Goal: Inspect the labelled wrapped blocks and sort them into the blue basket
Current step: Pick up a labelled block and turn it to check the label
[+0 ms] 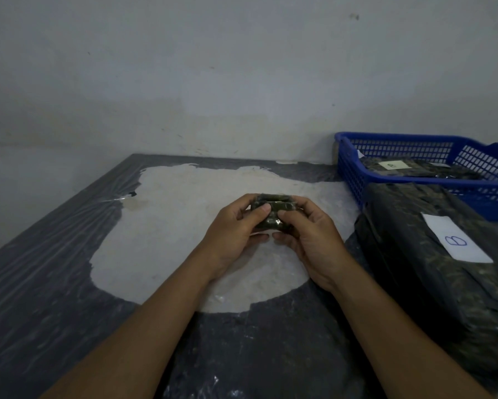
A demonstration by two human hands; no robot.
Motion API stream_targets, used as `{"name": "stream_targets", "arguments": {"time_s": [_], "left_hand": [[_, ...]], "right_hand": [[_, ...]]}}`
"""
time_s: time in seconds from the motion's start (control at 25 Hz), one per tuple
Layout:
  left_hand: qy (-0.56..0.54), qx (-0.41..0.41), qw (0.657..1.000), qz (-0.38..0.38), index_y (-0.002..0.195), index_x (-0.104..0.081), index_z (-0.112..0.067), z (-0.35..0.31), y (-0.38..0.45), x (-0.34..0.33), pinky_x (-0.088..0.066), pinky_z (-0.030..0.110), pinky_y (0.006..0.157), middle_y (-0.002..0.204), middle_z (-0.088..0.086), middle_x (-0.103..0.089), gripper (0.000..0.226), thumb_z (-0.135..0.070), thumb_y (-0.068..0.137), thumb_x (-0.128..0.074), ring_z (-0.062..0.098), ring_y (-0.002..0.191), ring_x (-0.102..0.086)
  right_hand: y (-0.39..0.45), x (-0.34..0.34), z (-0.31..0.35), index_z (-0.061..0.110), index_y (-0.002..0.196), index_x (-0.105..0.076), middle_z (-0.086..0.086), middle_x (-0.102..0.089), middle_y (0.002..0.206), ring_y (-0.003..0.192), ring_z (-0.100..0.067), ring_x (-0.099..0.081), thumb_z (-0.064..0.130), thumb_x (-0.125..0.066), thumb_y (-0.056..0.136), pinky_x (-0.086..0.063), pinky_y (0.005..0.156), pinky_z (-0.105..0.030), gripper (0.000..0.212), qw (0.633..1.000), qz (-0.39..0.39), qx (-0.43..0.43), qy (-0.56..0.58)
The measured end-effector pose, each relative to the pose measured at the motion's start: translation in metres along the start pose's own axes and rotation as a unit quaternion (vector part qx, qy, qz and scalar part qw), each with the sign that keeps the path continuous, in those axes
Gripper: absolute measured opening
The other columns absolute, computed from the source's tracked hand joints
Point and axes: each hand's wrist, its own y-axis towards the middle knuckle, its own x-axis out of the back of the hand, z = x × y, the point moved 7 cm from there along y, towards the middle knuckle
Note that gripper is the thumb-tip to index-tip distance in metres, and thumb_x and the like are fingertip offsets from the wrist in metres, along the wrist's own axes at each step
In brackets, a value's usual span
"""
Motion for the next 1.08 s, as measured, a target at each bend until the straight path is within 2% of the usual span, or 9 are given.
{"name": "stream_targets", "arguments": {"time_s": [0.2,0.76,0.92,1.08], "left_hand": [[-0.006,0.011,1.000,0.008,0.125,-0.069,-0.021,0.001,0.000,-0.001,-0.060,0.035,0.085,0.115,0.008,-0.076,0.025,-0.025,0.102,-0.060,0.023,0.108,-0.073],[0.016,-0.018,1.000,0.016,0.122,-0.067,-0.018,-0.001,0.000,0.001,-0.061,0.042,0.091,0.113,0.009,-0.074,0.021,-0.015,0.104,-0.057,0.028,0.109,-0.072],[0.051,-0.045,0.997,0.047,0.128,-0.062,-0.026,-0.005,-0.003,-0.004,-0.060,0.037,0.094,0.128,0.001,-0.067,0.032,-0.007,0.104,-0.054,0.019,0.119,-0.066],[0.116,-0.095,0.987,0.058,0.132,-0.060,-0.031,-0.010,-0.004,-0.006,-0.054,0.033,0.103,0.132,-0.010,-0.064,0.045,0.002,0.101,-0.055,0.007,0.125,-0.059]], "right_hand": [[0.001,0.001,-0.001,0.009,0.116,-0.070,-0.012,-0.077,0.109,0.094,-0.021,-0.074,0.004,-0.060,0.098,-0.059,0.072,-0.028,0.021,1.000,-0.003,-0.010,0.014],[0.001,-0.002,-0.001,0.015,0.108,-0.068,-0.008,-0.075,0.109,0.100,-0.021,-0.072,-0.005,-0.059,0.097,-0.060,0.080,-0.030,0.025,1.000,0.016,0.014,0.016],[0.000,-0.002,0.003,0.019,0.108,-0.068,-0.008,-0.073,0.115,0.103,-0.020,-0.070,-0.011,-0.056,0.094,-0.058,0.087,-0.031,0.035,0.999,0.025,0.042,-0.012],[-0.001,-0.003,0.007,0.020,0.109,-0.069,0.000,-0.073,0.111,0.100,-0.013,-0.070,-0.016,-0.051,0.092,-0.057,0.083,-0.024,0.043,0.998,0.023,0.058,-0.020]]}}
